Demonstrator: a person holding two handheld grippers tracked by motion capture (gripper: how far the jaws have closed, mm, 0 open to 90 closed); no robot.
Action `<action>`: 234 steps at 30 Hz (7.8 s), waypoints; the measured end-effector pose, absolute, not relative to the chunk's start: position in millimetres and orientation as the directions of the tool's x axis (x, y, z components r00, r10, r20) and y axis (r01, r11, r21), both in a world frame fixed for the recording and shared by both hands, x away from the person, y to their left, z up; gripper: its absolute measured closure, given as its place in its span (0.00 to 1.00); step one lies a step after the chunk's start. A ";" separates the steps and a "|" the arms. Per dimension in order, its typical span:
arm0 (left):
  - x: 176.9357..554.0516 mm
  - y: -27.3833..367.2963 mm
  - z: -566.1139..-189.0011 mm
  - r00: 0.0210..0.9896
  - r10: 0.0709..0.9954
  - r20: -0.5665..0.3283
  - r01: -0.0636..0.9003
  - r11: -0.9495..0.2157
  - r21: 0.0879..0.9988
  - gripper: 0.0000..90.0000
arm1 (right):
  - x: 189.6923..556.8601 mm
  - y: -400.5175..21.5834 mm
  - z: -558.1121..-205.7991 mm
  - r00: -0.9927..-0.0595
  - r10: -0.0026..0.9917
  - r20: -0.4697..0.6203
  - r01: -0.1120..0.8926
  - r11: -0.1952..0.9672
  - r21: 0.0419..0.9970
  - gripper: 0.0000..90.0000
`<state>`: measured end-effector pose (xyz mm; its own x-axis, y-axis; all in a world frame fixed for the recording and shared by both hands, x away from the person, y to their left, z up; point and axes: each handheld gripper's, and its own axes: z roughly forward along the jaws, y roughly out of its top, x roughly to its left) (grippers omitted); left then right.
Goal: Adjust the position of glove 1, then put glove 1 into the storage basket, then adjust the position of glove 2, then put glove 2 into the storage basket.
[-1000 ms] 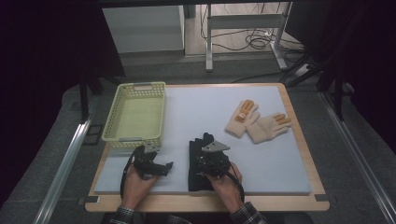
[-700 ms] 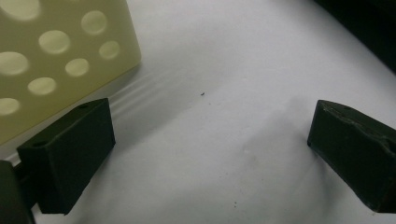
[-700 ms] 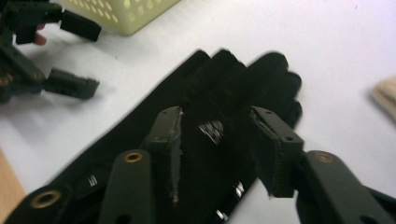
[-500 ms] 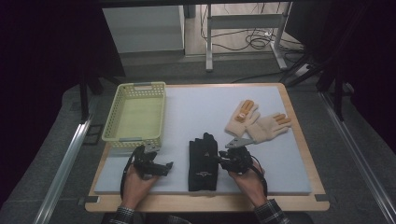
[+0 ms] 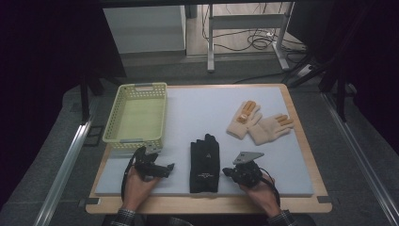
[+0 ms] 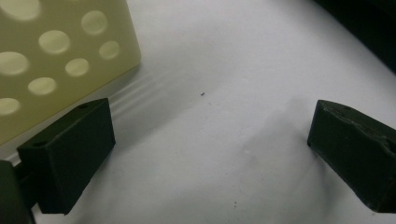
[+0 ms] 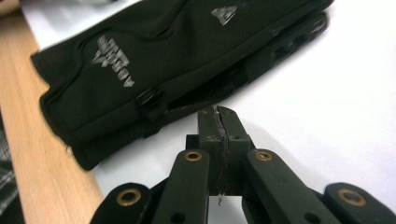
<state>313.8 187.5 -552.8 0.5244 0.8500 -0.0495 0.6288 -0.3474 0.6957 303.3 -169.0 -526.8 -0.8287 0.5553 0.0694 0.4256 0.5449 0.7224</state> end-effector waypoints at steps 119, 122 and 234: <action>300.1 201.2 -529.5 0.522 0.845 -0.118 0.653 -0.307 0.693 0.01 | 340.9 -224.7 -527.6 -0.690 0.717 -0.095 0.450 0.528 0.720 0.38; 297.9 190.9 -518.9 0.539 0.831 -0.138 0.638 -0.296 0.711 0.01 | 344.3 -230.8 -527.9 -0.674 0.733 -0.092 0.460 0.513 0.725 0.36; 359.0 134.5 -428.2 0.550 0.829 -0.097 0.668 -0.367 0.648 0.71 | 349.9 -238.9 -532.2 -0.659 0.751 -0.048 0.486 0.473 0.735 0.30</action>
